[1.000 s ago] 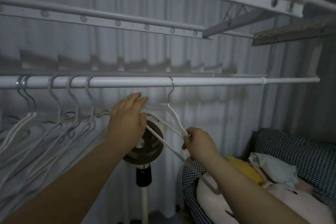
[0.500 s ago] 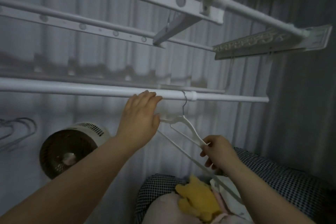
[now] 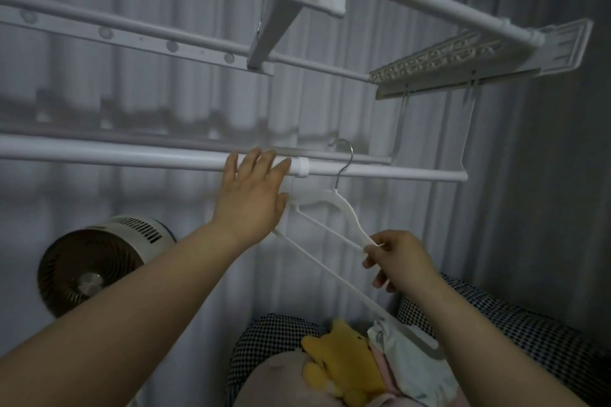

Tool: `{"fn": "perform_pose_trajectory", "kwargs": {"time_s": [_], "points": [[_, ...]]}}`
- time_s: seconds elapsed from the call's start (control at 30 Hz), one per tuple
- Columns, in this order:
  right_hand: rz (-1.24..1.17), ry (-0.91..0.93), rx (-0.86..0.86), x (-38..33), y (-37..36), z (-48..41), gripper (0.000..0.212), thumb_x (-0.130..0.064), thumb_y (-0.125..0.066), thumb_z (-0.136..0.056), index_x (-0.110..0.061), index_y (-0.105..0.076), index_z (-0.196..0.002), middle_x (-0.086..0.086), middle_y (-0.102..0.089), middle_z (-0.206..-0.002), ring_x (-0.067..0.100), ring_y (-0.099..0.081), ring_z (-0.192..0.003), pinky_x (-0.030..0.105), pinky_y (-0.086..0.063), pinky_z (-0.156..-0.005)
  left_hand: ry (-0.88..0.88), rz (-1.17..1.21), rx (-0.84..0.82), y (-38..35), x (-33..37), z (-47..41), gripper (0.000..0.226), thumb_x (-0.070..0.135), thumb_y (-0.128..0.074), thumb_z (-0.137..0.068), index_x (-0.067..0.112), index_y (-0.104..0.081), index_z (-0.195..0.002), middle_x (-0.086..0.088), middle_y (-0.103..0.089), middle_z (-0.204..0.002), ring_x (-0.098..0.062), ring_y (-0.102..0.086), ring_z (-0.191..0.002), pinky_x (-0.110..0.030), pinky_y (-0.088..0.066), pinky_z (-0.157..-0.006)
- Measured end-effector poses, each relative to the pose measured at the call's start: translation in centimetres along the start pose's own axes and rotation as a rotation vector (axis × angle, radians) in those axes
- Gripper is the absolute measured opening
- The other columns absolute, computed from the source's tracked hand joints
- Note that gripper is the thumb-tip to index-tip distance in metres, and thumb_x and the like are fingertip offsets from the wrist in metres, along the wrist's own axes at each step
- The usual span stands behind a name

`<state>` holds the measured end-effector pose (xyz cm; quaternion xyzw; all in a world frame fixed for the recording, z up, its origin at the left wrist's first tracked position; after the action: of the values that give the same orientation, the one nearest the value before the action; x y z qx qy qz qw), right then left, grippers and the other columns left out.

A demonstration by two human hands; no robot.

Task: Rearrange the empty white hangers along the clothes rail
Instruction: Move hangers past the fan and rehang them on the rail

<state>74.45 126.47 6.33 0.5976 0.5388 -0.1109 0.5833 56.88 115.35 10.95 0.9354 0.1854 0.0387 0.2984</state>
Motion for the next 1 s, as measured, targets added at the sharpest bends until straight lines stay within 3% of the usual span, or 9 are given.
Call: {"fn": "perform_pose_trajectory", "kwargs": {"time_s": [0.13, 0.23, 0.3, 0.43, 0.53, 0.63, 0.8, 0.87, 1.0], "points": [[0.050, -0.089, 0.011, 2.9, 1.7, -1.0, 0.013, -0.011, -0.048, -0.093, -0.013, -0.057, -0.084, -0.001, -0.062, -0.067, 0.007, -0.051, -0.034, 0.021, -0.046, -0.039, -0.076, -0.118, 0.096, -1.0, -0.2, -0.2, 0.047, 0.015, -0.066, -0.072, 0.003, -0.059, -0.117, -0.022, -0.061, -0.119, -0.041, -0.055, -0.113, -0.052, -0.025, -0.103], [0.060, -0.143, 0.054, 5.0, 3.2, -1.9, 0.011, -0.009, -0.048, -0.093, -0.010, -0.057, -0.086, 0.000, -0.060, -0.063, 0.003, -0.048, -0.024, 0.015, -0.042, -0.031, -0.114, -0.195, 0.125, -1.3, -0.3, -0.3, 0.048, 0.022, -0.059, -0.064, 0.004, -0.063, -0.108, -0.020, -0.067, -0.107, -0.040, -0.063, -0.100, -0.046, -0.020, -0.093], [0.061, -0.176, 0.093, 6.0, 4.4, -2.4, 0.010, -0.009, -0.048, -0.093, -0.008, -0.057, -0.088, 0.002, -0.059, -0.062, 0.003, -0.047, -0.021, 0.012, -0.038, -0.027, -0.133, -0.207, 0.162, -1.3, -0.3, -0.3, 0.049, 0.022, -0.058, -0.063, 0.004, -0.062, -0.109, -0.021, -0.066, -0.108, -0.037, -0.061, -0.103, -0.045, -0.020, -0.093], [0.094, -0.222, 0.170, 7.8, 6.8, -3.6, 0.014, -0.007, -0.045, -0.094, -0.006, -0.057, -0.087, 0.005, -0.058, -0.061, 0.010, -0.051, -0.029, 0.014, -0.039, -0.028, -0.141, -0.203, 0.206, -1.7, -0.6, -0.2, 0.045, 0.024, -0.046, -0.072, 0.006, -0.056, -0.113, -0.021, -0.064, -0.112, -0.029, -0.037, -0.110, -0.046, -0.019, -0.096], [0.115, -0.261, 0.202, 9.1, 8.1, -4.2, 0.016, -0.007, -0.043, -0.095, -0.004, -0.056, -0.086, 0.008, -0.060, -0.064, 0.020, -0.054, -0.044, 0.020, -0.043, -0.035, -0.133, -0.208, 0.208, -2.1, -0.8, -0.3, 0.047, 0.024, -0.036, -0.075, 0.008, -0.053, -0.116, -0.020, -0.062, -0.116, -0.029, -0.036, -0.112, -0.047, -0.018, -0.097], [0.098, -0.302, 0.241, 10.6, 9.1, -4.6, 0.017, -0.005, -0.042, -0.094, -0.002, -0.056, -0.084, 0.012, -0.060, -0.067, 0.023, -0.053, -0.046, 0.024, -0.044, -0.041, -0.130, -0.209, 0.232, -2.4, -0.9, -0.4, 0.046, 0.024, -0.036, -0.076, 0.008, -0.050, -0.116, -0.020, -0.062, -0.116, -0.029, -0.036, -0.112, -0.047, -0.018, -0.099], [0.066, -0.338, 0.291, 12.1, 9.8, -4.8, 0.021, -0.005, -0.043, -0.094, 0.000, -0.057, -0.080, 0.007, -0.058, -0.058, 0.022, -0.054, -0.045, 0.021, -0.044, -0.035, -0.141, -0.217, 0.273, -2.5, -0.9, -0.3, 0.046, 0.025, -0.037, -0.076, 0.008, -0.051, -0.117, -0.021, -0.062, -0.116, -0.029, -0.036, -0.112, -0.047, -0.018, -0.099], [0.059, -0.346, 0.308, 12.3, 10.0, -4.9, 0.020, -0.005, -0.043, -0.094, 0.004, -0.059, -0.087, 0.006, -0.058, -0.051, 0.022, -0.054, -0.041, 0.022, -0.045, -0.039, -0.144, -0.217, 0.280, -2.4, -1.0, -0.2, 0.047, 0.026, -0.037, -0.076, 0.008, -0.050, -0.117, -0.020, -0.061, -0.116, -0.029, -0.036, -0.112, -0.047, -0.018, -0.099], [0.058, -0.377, 0.303, 12.6, 10.5, -4.8, 0.021, -0.006, -0.043, -0.095, 0.005, -0.059, -0.085, -0.001, -0.053, -0.027, 0.008, -0.046, -0.018, 0.012, -0.034, -0.023, -0.150, -0.221, 0.281, -2.3, -1.2, -0.1, 0.046, 0.026, -0.037, -0.076, 0.009, -0.050, -0.117, -0.020, -0.061, -0.117, -0.028, -0.036, -0.113, -0.046, -0.018, -0.098]]}}
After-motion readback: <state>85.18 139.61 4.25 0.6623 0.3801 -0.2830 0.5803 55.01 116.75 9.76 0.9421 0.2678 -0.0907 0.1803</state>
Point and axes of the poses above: each hand's wrist, its own z-axis away from the middle knuckle, its own y-axis out of the back of the hand, x = y × z, the point moved 3 cm from there along -z, towards the middle knuckle
